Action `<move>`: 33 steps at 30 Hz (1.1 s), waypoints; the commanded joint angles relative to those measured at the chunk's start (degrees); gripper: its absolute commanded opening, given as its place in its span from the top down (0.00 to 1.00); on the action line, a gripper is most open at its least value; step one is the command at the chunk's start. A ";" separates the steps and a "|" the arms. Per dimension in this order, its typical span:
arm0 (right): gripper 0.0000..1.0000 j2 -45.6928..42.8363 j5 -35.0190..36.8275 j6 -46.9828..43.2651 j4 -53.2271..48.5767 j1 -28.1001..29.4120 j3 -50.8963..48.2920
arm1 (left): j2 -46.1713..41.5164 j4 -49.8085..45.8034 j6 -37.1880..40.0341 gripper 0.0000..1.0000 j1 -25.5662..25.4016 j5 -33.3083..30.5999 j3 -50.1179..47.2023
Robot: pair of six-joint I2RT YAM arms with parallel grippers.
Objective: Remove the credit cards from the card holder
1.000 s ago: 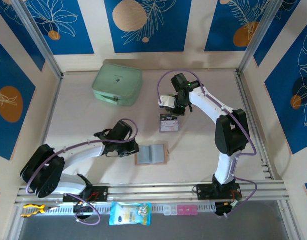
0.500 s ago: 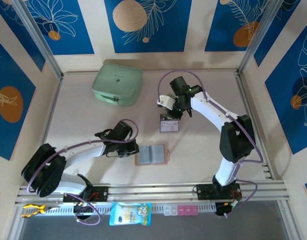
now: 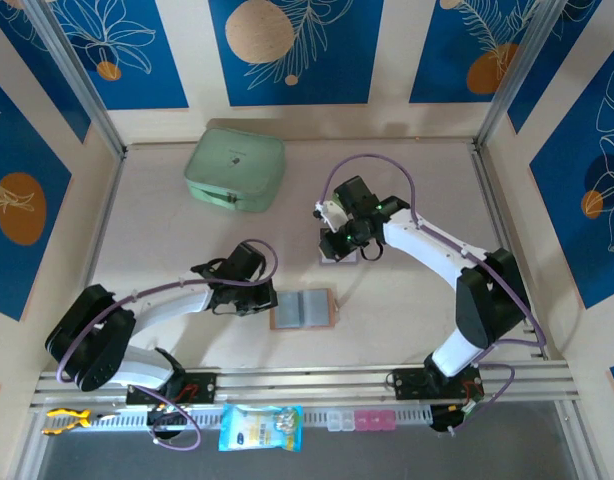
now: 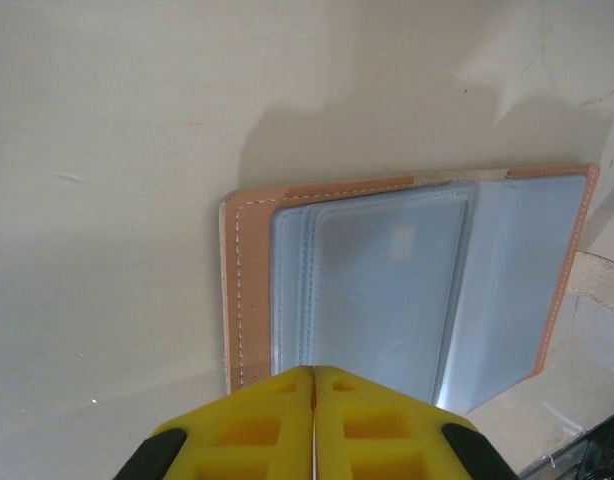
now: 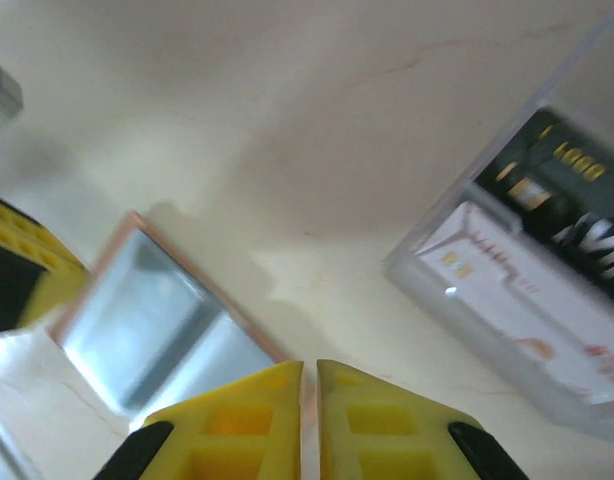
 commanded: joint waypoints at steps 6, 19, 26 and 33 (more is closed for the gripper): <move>0.88 -4.61 -4.24 27.77 6.88 5.78 -7.22 | -0.98 -0.97 -0.29 0.93 0.51 0.44 -2.83; 0.90 -5.86 -3.43 42.29 11.10 13.38 -12.92 | -0.23 2.73 -0.85 0.92 0.31 2.91 -4.50; 0.91 -2.84 -4.22 45.51 10.44 15.67 -12.70 | -0.32 3.27 -1.17 0.92 0.08 3.08 -4.08; 0.84 -0.10 -6.70 48.03 14.15 16.07 -13.63 | 1.11 3.07 -0.85 0.92 0.08 3.44 -4.05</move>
